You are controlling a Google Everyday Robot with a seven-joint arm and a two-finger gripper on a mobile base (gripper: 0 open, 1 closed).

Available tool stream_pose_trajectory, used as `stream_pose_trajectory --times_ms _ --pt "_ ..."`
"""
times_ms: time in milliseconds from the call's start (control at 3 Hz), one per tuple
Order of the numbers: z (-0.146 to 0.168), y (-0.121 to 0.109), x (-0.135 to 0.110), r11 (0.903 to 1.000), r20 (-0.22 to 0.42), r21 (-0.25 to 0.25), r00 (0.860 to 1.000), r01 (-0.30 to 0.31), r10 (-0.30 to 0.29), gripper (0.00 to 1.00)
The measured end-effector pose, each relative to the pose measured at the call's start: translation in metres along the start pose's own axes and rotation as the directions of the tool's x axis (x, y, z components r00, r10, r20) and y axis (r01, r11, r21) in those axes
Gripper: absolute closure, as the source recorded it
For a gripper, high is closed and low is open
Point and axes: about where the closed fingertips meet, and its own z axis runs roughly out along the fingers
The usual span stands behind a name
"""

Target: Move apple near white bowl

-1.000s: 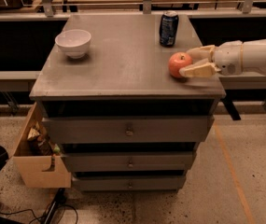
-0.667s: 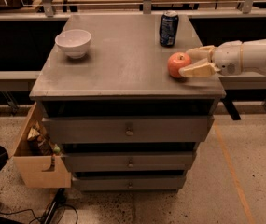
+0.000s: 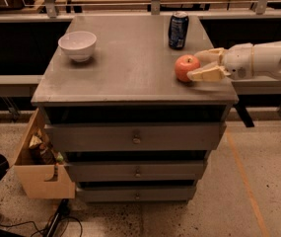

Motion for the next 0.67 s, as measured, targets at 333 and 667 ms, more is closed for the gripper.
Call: stream_pose_trajectory --times_ms 333,667 --pt "0.0033 0.0009 -0.0004 1.0 0.001 -0.005 1.0 0.0 0.0 0.62" --pt "0.0062 0.0018 -0.0007 0.9999 0.002 -0.01 1.0 0.0 0.0 0.39"
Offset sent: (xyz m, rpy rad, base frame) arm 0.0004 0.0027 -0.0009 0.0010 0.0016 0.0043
